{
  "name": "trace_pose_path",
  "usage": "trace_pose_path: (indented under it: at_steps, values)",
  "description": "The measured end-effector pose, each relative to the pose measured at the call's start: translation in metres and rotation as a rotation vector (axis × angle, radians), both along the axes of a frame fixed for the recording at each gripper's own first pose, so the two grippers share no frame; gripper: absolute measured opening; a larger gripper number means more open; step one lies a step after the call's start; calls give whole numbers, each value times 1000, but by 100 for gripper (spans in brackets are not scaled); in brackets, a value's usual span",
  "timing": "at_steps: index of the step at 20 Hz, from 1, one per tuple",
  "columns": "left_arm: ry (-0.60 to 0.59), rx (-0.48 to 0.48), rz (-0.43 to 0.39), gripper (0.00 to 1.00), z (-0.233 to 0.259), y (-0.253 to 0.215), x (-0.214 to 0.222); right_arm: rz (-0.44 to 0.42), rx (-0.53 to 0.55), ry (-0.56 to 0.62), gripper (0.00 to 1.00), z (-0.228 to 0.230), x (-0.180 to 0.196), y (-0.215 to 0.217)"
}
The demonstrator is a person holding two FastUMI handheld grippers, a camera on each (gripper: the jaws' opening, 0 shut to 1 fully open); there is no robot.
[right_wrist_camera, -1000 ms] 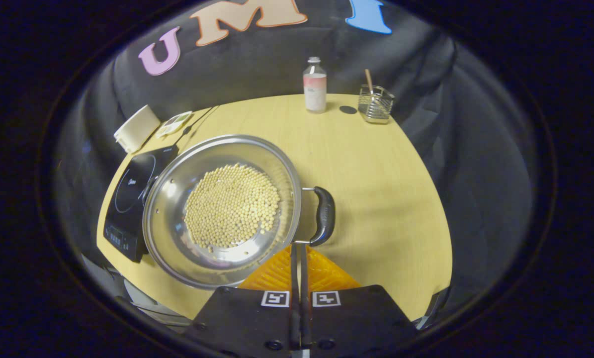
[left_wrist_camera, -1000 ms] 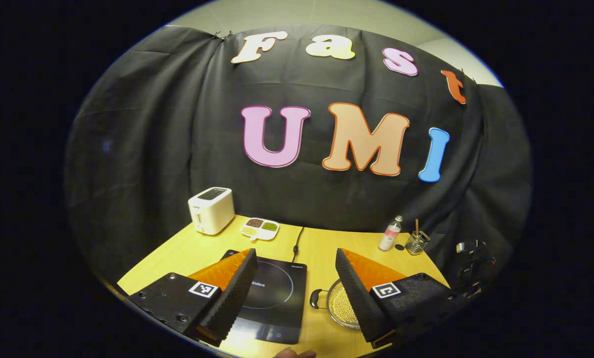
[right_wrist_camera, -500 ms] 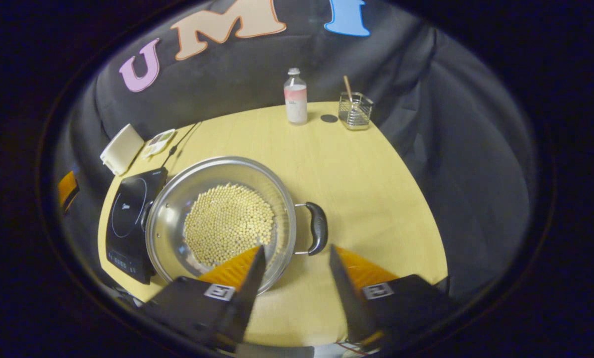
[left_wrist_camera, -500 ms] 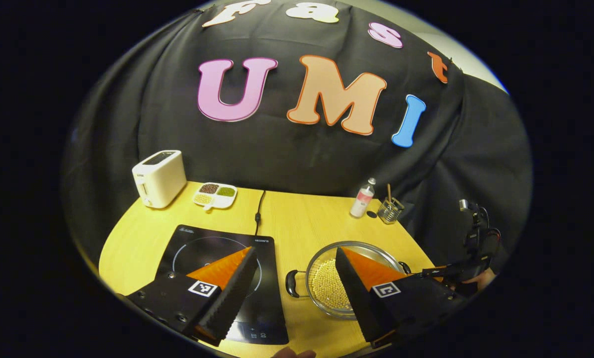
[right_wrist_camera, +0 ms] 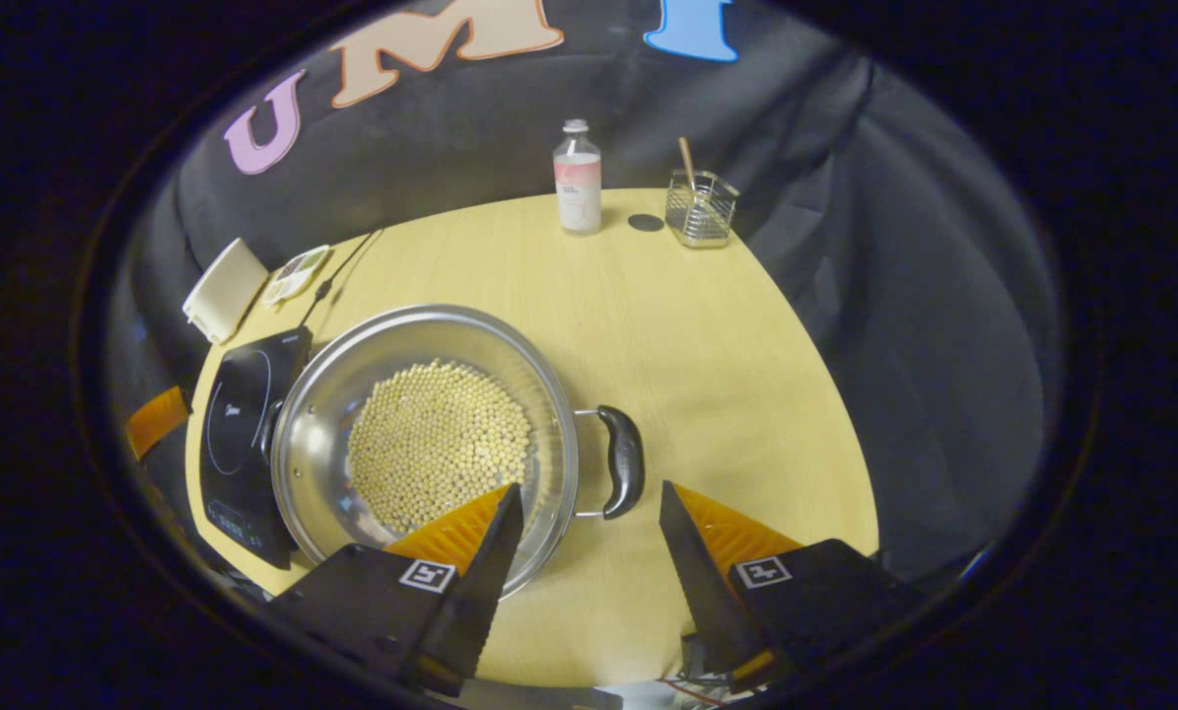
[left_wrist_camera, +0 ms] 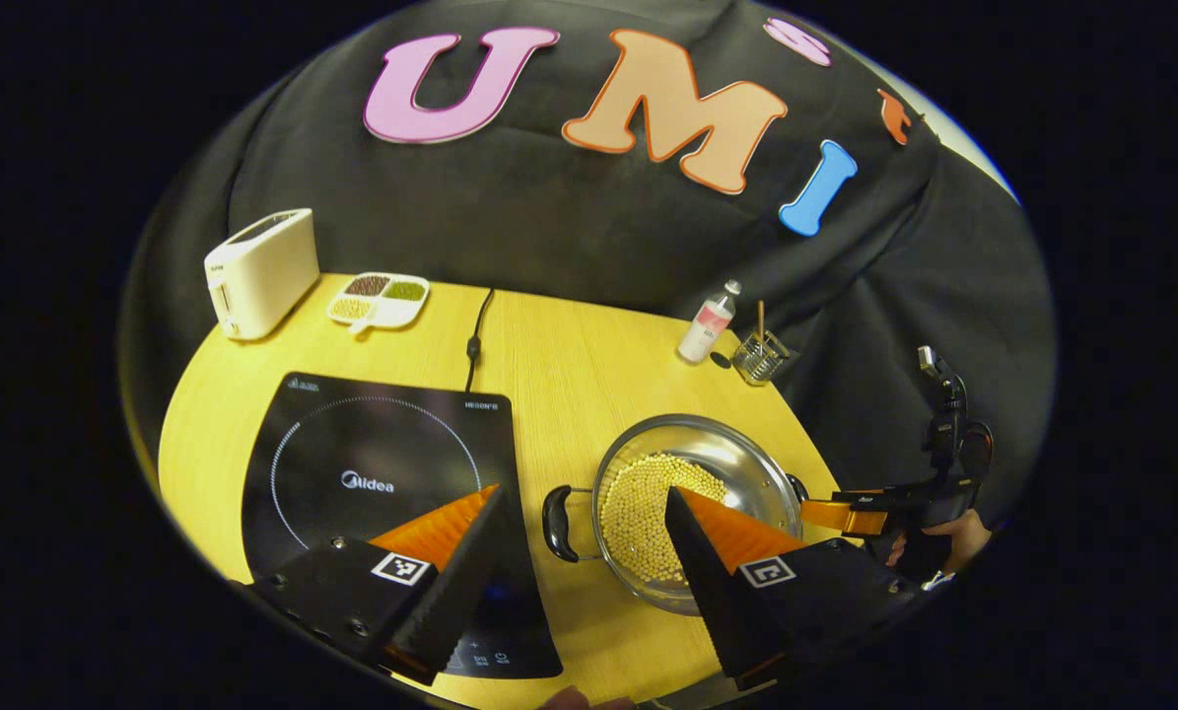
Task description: First push the handle of the pot to place it horizontally, then grasp the pot with both hands and set it on the induction cooktop.
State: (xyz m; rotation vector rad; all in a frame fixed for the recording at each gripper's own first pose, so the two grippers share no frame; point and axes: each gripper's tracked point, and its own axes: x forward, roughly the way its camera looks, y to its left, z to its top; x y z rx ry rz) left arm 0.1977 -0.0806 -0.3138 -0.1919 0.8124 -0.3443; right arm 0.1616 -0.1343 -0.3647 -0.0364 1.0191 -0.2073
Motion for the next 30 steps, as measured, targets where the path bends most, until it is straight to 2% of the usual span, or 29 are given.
trace_pose_path:
  at_steps: [6,11,14,18,19,20,24,26,27,28,29,30]
  values:
    - [74,62,-11,98,-34,-9,1,27,43,37,79,-17,10,-7]
    - [178,6,-55,98,-65,-33,2,41,78,73,79,-35,19,-8]
    - [200,26,-53,100,-80,-26,12,54,100,92,79,-44,22,-10]
    - [281,11,-34,97,-97,-26,10,49,119,118,79,-55,25,-13]
    - [284,12,-37,97,-102,-28,12,48,140,119,86,-55,24,-9]
    - [288,18,-46,95,-104,-32,14,48,138,122,67,-56,27,-10]
    - [296,79,-89,97,-116,-41,20,55,141,147,65,-66,28,-8]
    - [310,98,-94,94,-120,-40,22,39,135,154,65,-64,27,-12]
    - [320,107,-93,93,-123,-39,22,32,138,156,60,-68,30,-12]
    - [324,113,-93,92,-125,-39,23,27,139,160,66,-69,30,-13]
    - [330,124,-94,83,-127,-38,22,22,139,166,66,-70,29,-14]
    - [339,144,-96,79,-130,-36,22,17,141,171,66,-71,29,-14]
